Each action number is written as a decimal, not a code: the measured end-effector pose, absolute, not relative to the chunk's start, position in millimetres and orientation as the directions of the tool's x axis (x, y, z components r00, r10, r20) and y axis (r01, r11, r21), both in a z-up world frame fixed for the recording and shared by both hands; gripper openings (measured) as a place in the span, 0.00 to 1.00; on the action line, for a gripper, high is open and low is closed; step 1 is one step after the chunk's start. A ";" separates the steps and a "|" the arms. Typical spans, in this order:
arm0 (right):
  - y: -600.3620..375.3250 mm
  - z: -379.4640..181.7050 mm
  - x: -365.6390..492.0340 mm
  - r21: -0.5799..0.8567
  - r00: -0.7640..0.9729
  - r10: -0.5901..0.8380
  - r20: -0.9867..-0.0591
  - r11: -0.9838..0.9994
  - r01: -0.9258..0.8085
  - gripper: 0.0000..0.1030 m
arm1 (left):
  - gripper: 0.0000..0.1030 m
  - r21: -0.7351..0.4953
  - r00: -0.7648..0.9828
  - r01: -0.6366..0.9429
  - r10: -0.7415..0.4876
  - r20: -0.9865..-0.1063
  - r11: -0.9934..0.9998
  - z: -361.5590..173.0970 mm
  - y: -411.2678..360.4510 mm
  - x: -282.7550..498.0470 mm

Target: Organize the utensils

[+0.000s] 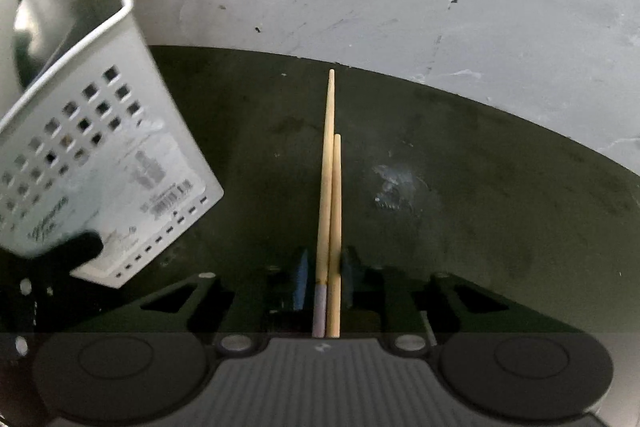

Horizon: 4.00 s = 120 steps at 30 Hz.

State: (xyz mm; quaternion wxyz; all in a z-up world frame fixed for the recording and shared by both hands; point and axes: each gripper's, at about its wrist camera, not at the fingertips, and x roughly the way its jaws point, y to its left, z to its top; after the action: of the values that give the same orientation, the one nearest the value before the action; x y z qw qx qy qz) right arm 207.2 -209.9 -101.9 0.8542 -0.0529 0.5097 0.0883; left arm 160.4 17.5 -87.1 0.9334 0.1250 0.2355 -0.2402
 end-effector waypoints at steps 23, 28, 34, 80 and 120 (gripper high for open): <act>-235.3 -98.1 197.7 0.124 0.506 0.166 -0.847 0.985 -0.116 0.12 | 0.76 0.129 0.770 0.516 -0.392 -0.504 0.847 -87.0 16.1 160.7; -226.6 -106.2 201.3 0.051 0.496 0.119 -0.860 0.988 -0.149 0.10 | 0.76 0.125 0.768 0.519 -0.397 -0.504 0.845 -87.4 17.7 161.8; -229.3 -108.7 227.4 0.194 0.525 0.199 -0.827 0.979 -0.065 0.05 | 0.76 0.124 0.764 0.523 -0.399 -0.506 0.844 -87.7 18.3 162.9; -193.3 -116.4 204.6 0.058 0.520 0.142 -0.842 0.983 -0.174 0.11 | 0.75 0.115 0.753 0.535 -0.412 -0.513 0.837 -91.5 20.7 171.0; -224.8 -46.7 174.8 0.161 0.743 0.177 -0.645 0.982 -0.094 0.12 | 0.75 0.117 0.753 0.541 -0.417 -0.509 0.833 -92.6 21.5 170.7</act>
State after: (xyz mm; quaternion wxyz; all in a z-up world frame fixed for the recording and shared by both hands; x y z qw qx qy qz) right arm 174.8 -224.8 -46.7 0.9318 0.0591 0.3507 0.0725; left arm 170.7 21.5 -92.6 0.9272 0.1293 0.2383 -0.2583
